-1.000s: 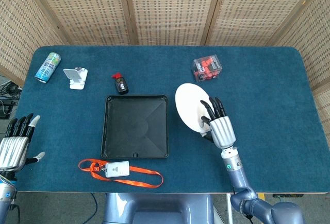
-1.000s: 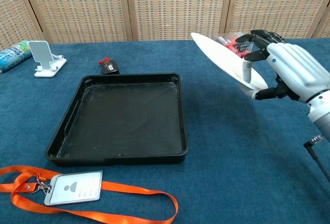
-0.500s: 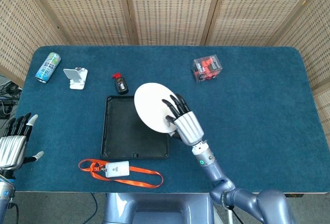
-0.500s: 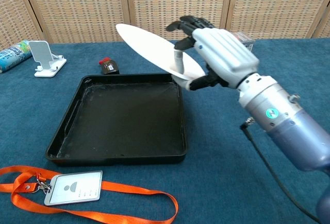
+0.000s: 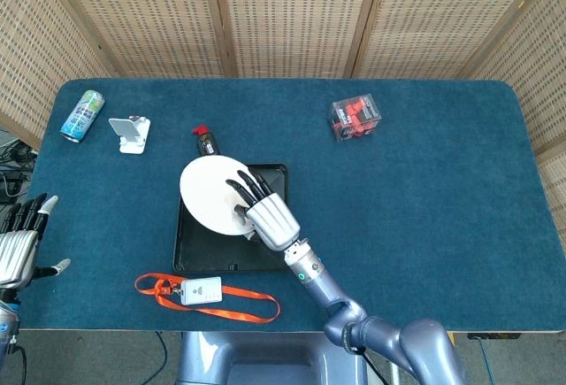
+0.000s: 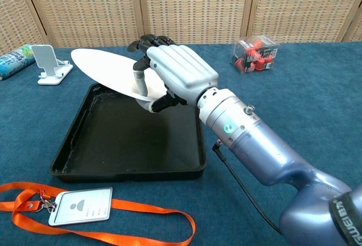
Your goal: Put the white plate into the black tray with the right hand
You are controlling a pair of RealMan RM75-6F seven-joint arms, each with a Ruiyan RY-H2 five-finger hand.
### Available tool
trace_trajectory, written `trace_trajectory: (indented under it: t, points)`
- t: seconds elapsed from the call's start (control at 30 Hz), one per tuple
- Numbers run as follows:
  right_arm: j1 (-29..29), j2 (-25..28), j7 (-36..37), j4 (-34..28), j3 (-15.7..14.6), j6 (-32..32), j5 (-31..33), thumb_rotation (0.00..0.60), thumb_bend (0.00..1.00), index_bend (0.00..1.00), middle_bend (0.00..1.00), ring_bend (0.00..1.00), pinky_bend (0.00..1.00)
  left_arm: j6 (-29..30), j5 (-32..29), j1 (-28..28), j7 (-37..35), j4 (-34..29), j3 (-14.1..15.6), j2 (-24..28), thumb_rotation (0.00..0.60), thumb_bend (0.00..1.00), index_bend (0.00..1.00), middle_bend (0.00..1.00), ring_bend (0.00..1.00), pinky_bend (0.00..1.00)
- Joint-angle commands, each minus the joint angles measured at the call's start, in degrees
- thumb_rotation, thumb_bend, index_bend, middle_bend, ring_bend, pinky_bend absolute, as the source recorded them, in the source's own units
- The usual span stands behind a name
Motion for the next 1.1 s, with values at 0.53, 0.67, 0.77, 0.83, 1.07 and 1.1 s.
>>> trace_trajectory:
  t: [0.53,0.67,0.77,0.83,1.07,1.1]
  points:
    - [1.66,-1.84,0.31,2.76,-0.06,-2.21,3.86,0.600,0.20,0.45,0.08,0.00,0.07,-0.92,-0.44,-0.41,-0.19,0.43,0.19,-0.21,0.600,0.00,0.00,0.00,0.00,0.00]
    - [0.66,-0.75,-0.72,0.69,0.00,-1.26,4.29,0.600,0.13,0.35,0.03,0.00,0.05,-0.82,-0.38,-0.39,-0.08,0.27,0.24,-0.14,0.600,0.00,0.00,0.00,0.00,0.00]
    - [-0.90,0.34,-2.00,-1.86,-0.33,-0.20,4.63,0.600,0.07,0.32,0.02,0.00,0.05,-1.01,-0.41,-0.49,0.21,0.24,0.32,-0.21,0.600,0.00,0.00,0.00,0.00,0.00]
    - [-2.50,1.27,-3.44,-4.11,-0.82,0.61,4.94,0.600,0.05,0.31,0.01,0.00,0.05,-1.09,-0.33,-0.55,0.46,0.31,0.43,-0.34,0.600,0.00,0.00,0.00,0.00,0.00]
    - [-8.58,4.89,-8.12,-13.31,-2.94,3.77,5.85,0.600,0.02,0.30,0.00,0.00,0.04,-0.25,0.45,-0.35,1.40,0.16,0.78,-0.58,0.600,0.00,0.00,0.00,0.00,0.00]
    - [-9.41,5.42,-8.82,-14.53,-3.33,4.18,5.90,0.600,0.02,0.30,0.00,0.00,0.04,-0.08,0.54,-0.31,1.49,0.10,0.79,-0.59,0.600,0.00,0.00,0.00,0.00,0.00]
